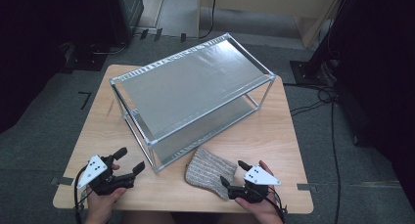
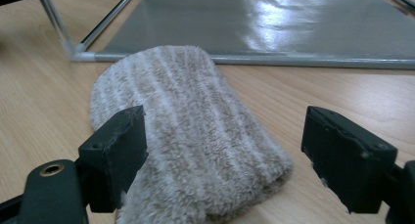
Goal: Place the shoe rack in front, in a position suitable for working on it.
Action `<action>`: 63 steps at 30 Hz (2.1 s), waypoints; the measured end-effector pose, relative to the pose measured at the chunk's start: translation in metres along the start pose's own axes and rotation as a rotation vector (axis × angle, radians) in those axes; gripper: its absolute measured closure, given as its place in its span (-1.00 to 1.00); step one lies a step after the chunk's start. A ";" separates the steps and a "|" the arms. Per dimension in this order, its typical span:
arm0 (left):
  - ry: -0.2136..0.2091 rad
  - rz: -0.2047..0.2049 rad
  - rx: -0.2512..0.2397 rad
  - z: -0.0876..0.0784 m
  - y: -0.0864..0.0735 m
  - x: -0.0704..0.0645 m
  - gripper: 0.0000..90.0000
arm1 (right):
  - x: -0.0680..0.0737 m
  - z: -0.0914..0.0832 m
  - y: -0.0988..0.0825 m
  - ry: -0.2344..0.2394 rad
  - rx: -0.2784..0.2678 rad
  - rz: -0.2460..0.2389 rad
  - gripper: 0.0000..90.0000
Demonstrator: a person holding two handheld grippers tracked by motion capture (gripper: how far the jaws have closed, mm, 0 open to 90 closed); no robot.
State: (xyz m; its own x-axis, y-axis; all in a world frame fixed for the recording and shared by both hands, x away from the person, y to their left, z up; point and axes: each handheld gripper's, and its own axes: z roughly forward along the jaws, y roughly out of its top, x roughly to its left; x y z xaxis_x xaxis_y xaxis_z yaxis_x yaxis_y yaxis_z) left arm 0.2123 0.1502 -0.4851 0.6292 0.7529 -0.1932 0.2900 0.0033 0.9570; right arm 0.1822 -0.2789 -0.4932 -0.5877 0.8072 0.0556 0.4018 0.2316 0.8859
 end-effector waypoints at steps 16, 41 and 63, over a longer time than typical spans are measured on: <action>-0.058 0.062 0.009 0.019 0.002 -0.020 0.62 | -0.060 -0.003 0.035 -0.241 -0.117 0.131 -0.57; -0.074 0.082 0.008 -0.005 0.000 -0.001 0.77 | -0.148 0.057 0.090 -0.500 -0.072 0.284 -0.41; -0.113 0.037 -0.002 -0.017 -0.003 0.018 0.74 | -0.174 0.073 0.089 -0.572 -0.090 0.265 0.82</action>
State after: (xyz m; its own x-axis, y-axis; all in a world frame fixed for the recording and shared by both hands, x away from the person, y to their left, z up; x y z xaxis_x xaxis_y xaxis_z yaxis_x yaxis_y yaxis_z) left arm 0.2107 0.1746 -0.4874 0.7165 0.6738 -0.1808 0.2636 -0.0215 0.9644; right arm 0.3712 -0.3589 -0.4571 0.0015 0.9990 0.0455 0.4070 -0.0421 0.9124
